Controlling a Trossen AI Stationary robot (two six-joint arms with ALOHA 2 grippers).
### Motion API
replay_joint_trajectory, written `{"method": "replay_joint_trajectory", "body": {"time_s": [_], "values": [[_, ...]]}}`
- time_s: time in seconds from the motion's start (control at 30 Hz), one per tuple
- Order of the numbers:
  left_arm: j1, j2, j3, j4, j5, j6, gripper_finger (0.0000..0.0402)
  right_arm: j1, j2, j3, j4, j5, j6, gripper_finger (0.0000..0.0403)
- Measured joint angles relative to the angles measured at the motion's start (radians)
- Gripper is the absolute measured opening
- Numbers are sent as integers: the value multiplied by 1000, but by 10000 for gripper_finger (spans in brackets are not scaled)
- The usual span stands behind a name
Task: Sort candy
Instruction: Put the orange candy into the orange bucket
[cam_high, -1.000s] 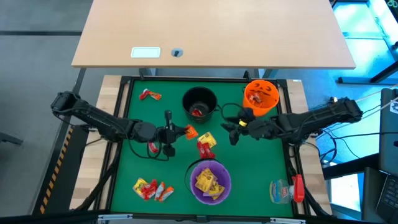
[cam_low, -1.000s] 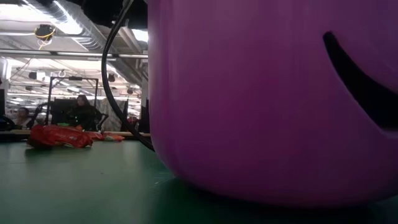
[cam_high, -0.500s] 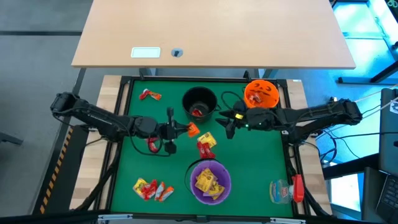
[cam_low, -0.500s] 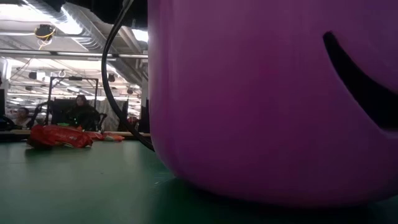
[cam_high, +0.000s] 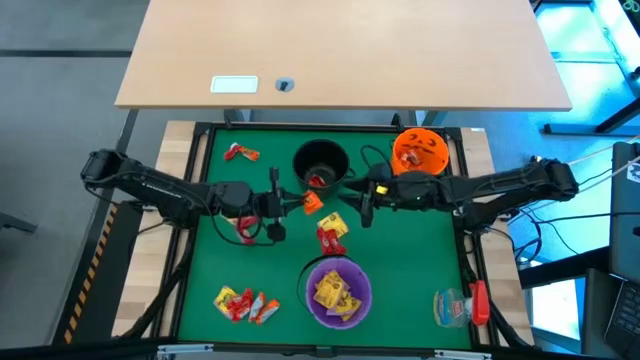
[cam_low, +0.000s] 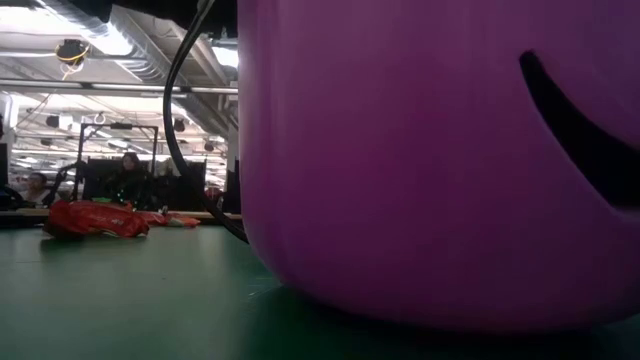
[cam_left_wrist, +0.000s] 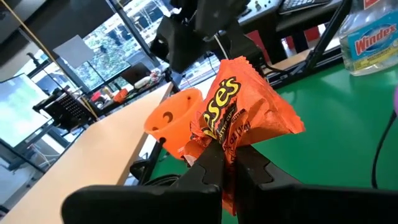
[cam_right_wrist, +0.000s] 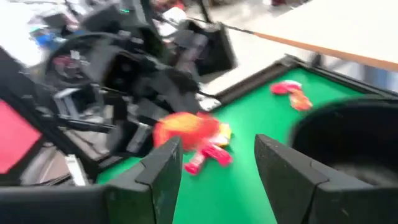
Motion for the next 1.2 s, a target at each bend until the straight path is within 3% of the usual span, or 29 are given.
{"method": "replay_joint_trajectory", "body": {"time_s": [0.2, 0.47, 0.97, 1.07, 1.2], "values": [[14, 0, 0, -16, -1, 0, 0, -55, 64, -12, 125, -91, -8, 198], [36, 6, 0, -46, -4, -3, 0, -88, 175, -12, 235, -260, 113, 198], [62, 6, 0, -75, -3, -35, 0, -94, 204, -12, 290, -277, 150, 195], [60, 6, 0, -68, 0, -36, 0, -96, 207, -12, 288, -274, 150, 176], [49, 6, 0, -49, 27, -38, 0, -102, 207, -12, 263, -276, 144, 121]]}}
